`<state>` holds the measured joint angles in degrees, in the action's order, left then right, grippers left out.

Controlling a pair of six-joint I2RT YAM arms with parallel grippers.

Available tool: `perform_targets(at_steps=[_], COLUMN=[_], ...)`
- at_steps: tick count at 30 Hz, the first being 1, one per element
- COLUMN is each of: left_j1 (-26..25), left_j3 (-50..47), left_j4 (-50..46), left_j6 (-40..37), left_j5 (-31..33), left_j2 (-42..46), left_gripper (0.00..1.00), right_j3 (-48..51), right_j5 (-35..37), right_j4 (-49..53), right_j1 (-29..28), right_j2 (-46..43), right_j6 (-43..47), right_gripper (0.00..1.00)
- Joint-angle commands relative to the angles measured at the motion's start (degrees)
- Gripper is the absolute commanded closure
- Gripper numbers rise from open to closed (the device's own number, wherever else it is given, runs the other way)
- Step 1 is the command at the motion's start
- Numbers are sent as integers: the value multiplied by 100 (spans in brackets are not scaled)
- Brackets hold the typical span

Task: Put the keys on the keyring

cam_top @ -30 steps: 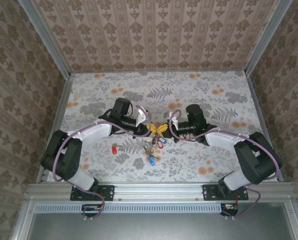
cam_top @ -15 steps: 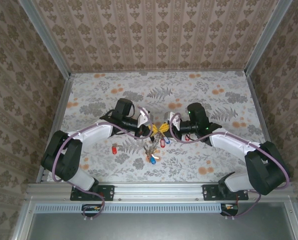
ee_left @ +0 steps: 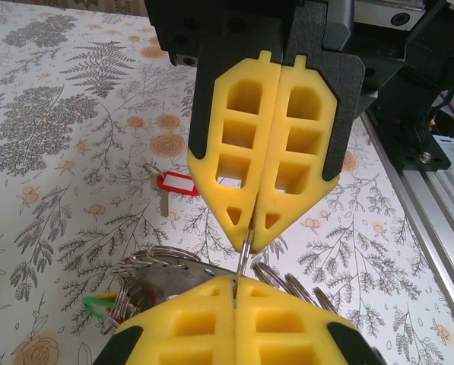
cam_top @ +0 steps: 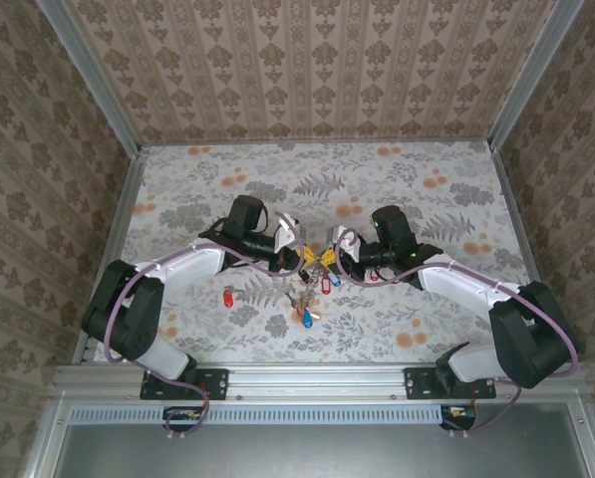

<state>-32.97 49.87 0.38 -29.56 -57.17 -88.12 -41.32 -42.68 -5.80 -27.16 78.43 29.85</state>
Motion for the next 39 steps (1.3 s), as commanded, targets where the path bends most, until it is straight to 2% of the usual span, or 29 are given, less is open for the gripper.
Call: perform_targets(at_steps=[1, 2, 3, 7, 10, 14, 16, 20, 21, 25, 30, 32, 35, 37, 39], left_j1=[-25, -25, -24, -19, -23, -17, -16, -16, -19, -34, -101, -143, -183, -183, -170], left_j3=[30, 40, 64, 172, 252, 288, 269, 157, 97, 70, 235, 325, 440, 425, 377], left_j4=[100, 61, 19, -91, -151, -193, -187, 13, 125, 176, -120, -285, -578, -569, -547], left_j6=[4, -19, -50, -103, -149, -202, -242, -184, -141, -127, -213, -292, -424, -421, -403], left_j5=[-321, -367, -419, -594, -697, -700, -642, -445, -383, -331, -340, -292, -175, -111, -60], left_j2=[65, 43, -2, -182, -299, -369, -347, -224, -162, -21, -37, -25, -3, 46, 107], left_gripper=[100, 98, 92, 84, 83, 89, 100, 100, 100, 100, 100, 100, 100, 100, 92], right_j3=[-52, -38, 3, 64, 79, 98, 109, 66, 10, -159, -386, -450, -475, -392, -238], right_j5=[-38, -39, -40, -91, -117, -127, -121, -26, 35, 348, 474, 564, 675, 712, 622], right_j4=[-418, -489, -616, -846, -910, -993, -1020, -796, -605, -176, 117, 180, 222, 108, -176], right_j1=[-51, -52, -40, -35, -27, -20, -18, -18, -33, -161, -289, -336, -343, -338, -295], right_j2=[14, 27, 38, 82, 84, 84, 80, 83, 84, 68, 84, 84, 84, 73, 26], right_j6=[-81, -110, -160, -242, -293, -352, -387, -279, -172, 163, 382, 426, 459, 458, 370], right_gripper=[100, 100, 100, 100, 100, 100, 100, 100, 95, 87, 83, 85, 100, 100, 100])
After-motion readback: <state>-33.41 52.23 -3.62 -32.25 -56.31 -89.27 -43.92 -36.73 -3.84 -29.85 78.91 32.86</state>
